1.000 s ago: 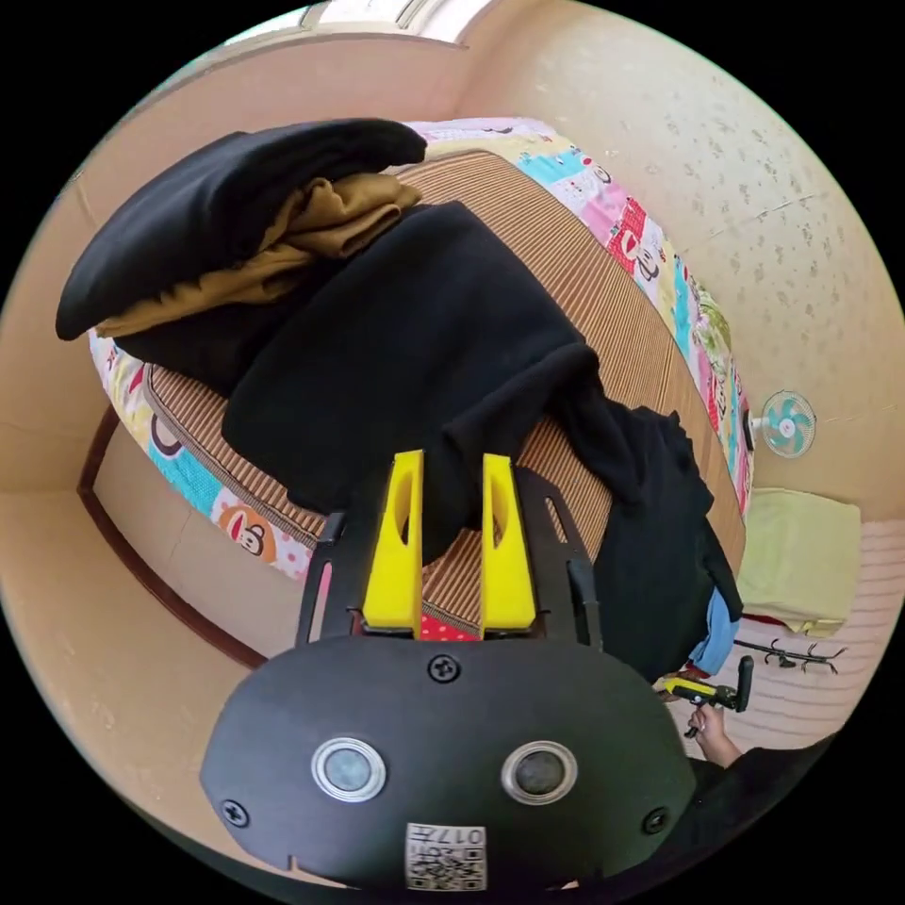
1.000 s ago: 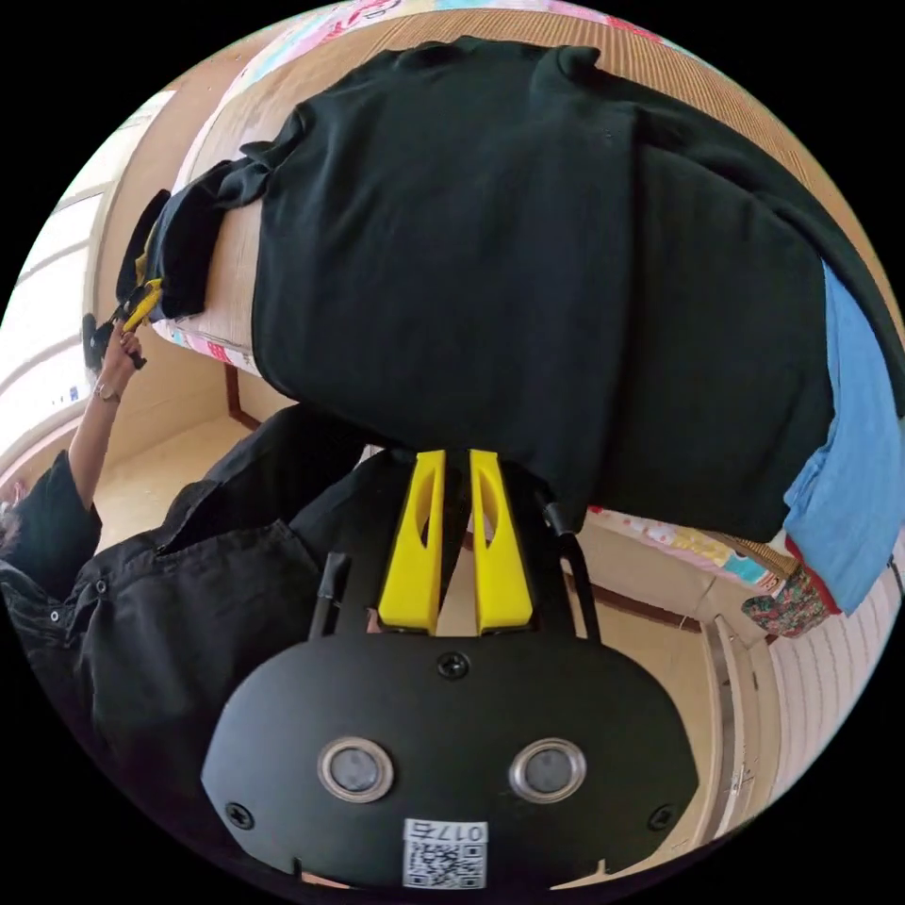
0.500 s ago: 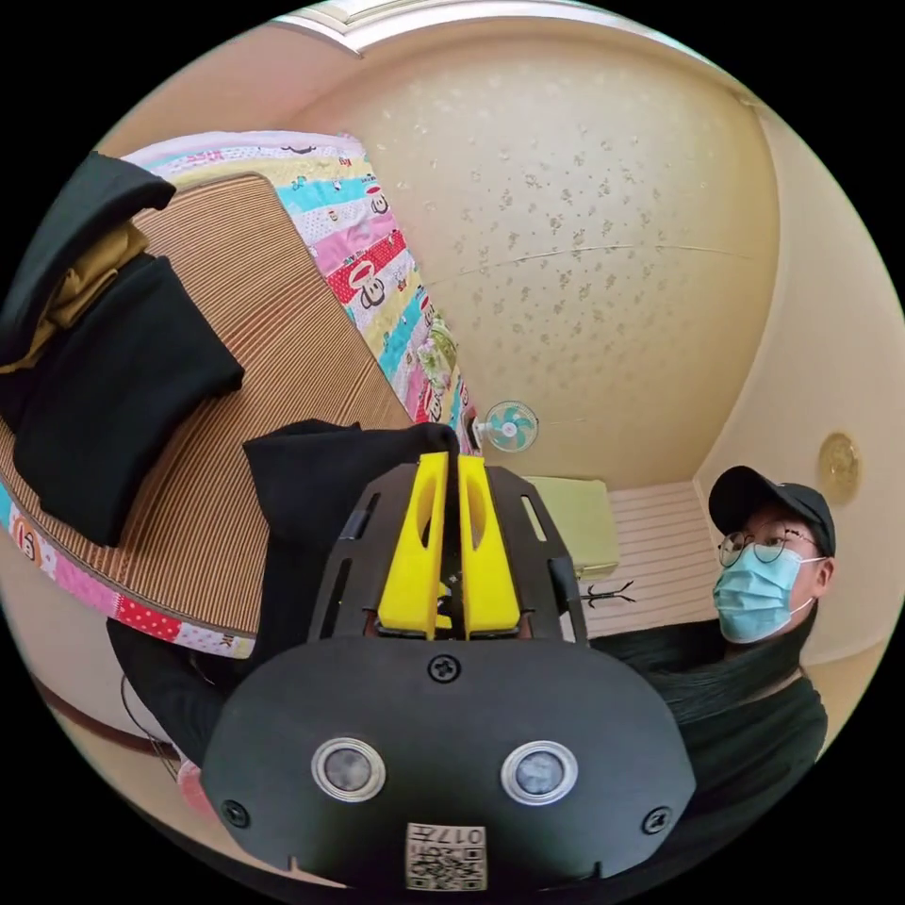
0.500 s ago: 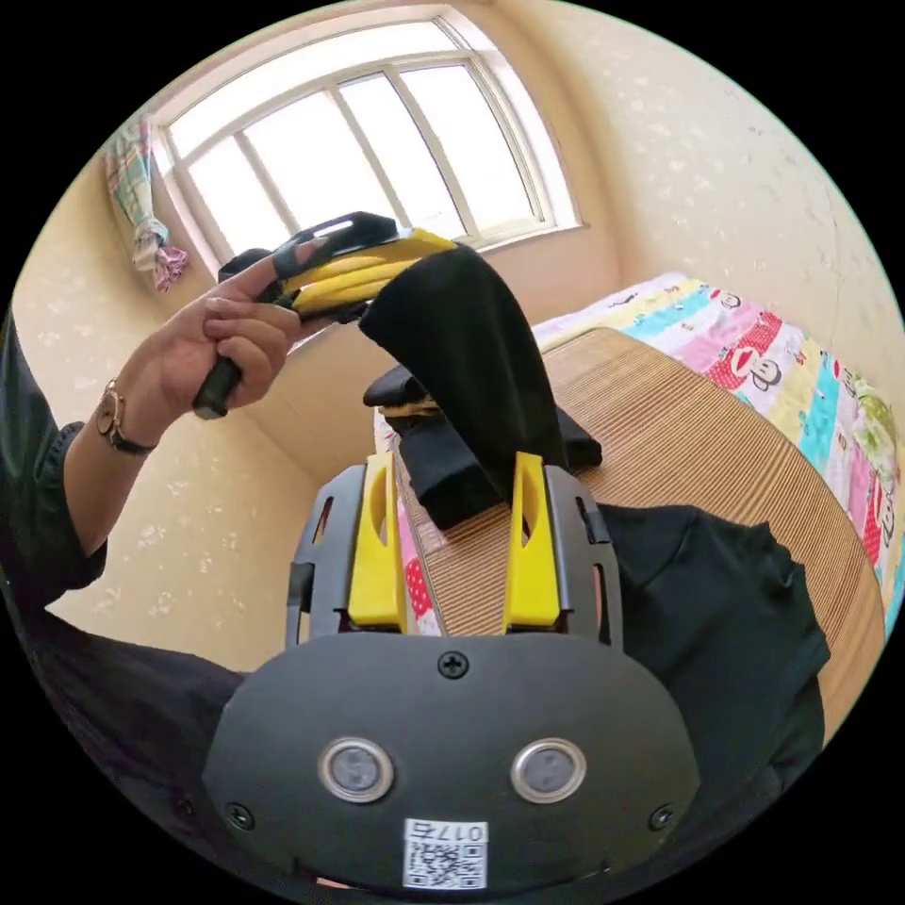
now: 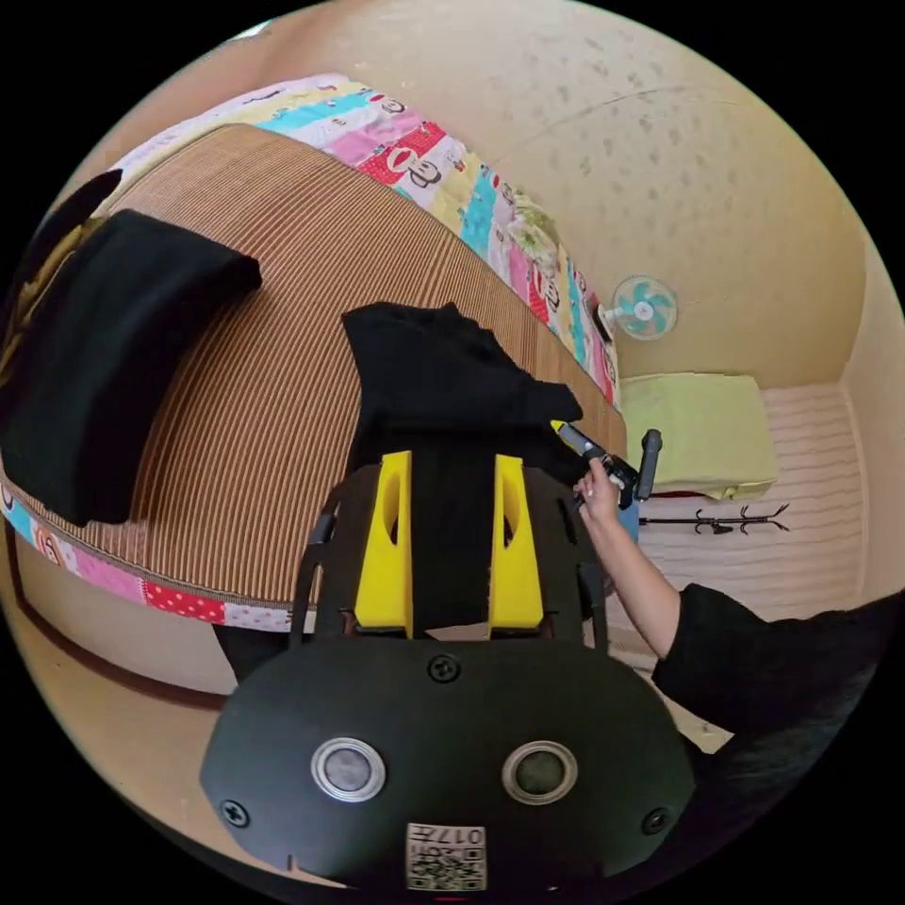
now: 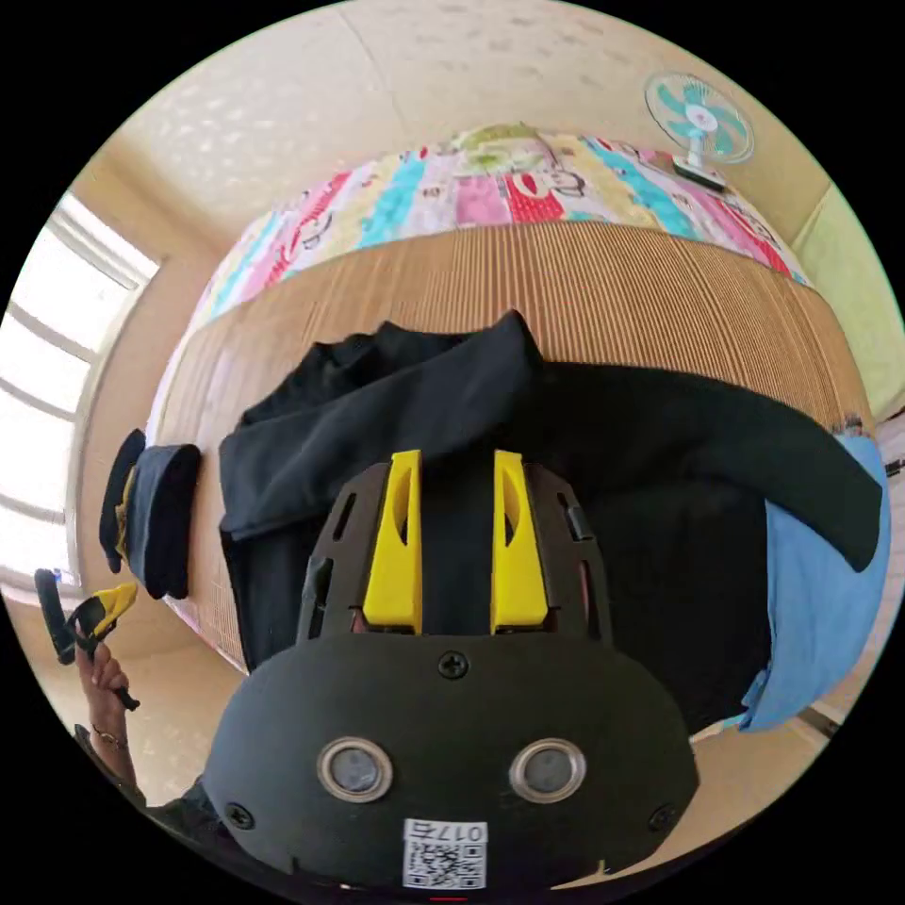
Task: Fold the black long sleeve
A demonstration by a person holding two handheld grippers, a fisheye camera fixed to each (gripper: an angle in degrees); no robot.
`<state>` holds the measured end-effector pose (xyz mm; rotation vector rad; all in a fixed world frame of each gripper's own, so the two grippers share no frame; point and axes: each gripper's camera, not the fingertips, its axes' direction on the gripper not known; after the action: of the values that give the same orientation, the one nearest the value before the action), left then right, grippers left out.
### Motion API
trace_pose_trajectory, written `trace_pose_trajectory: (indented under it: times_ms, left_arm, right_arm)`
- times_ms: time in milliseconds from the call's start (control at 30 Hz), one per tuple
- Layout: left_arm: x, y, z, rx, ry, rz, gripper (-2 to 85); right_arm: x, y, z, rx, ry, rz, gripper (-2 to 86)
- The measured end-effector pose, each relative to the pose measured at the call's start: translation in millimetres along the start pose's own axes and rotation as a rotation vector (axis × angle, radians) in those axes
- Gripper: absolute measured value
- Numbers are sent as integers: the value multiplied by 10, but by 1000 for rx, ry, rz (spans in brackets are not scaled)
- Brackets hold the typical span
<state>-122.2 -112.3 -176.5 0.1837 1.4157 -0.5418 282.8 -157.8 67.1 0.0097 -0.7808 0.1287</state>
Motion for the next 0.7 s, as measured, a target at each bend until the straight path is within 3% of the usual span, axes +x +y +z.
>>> trace_pose_trajectory:
  times_ms: [200,267,367,433,533,633,700]
  left_arm:
    - [-451,8,1178,-143,-176,-34,115]
    - [-470,35,1233,-127,-261,-21,34]
    - [-715,38,1020,-101,-230,-97,16]
    - [-853,88,781,-47,-215,-111,11]
    - [-923,224,497,26,-379,-40,12]
    - [-1177,279,371,45,-459,-54,26]
    - [-1371,308,248,84,-343,-98,44]
  right_arm:
    - [119,851,-249,-35,-67,-211,103]
    - [-141,1146,-83,-111,-97,-348,97]
    - [-454,1364,401,-257,-117,-416,96]
    - [-638,1438,433,-154,-108,-373,106]
    - [-1121,1455,480,-113,-102,-453,104]
    - [-1294,1252,392,-181,-252,-444,87]
    - [-1046,1041,71,-104,-395,-337,76]
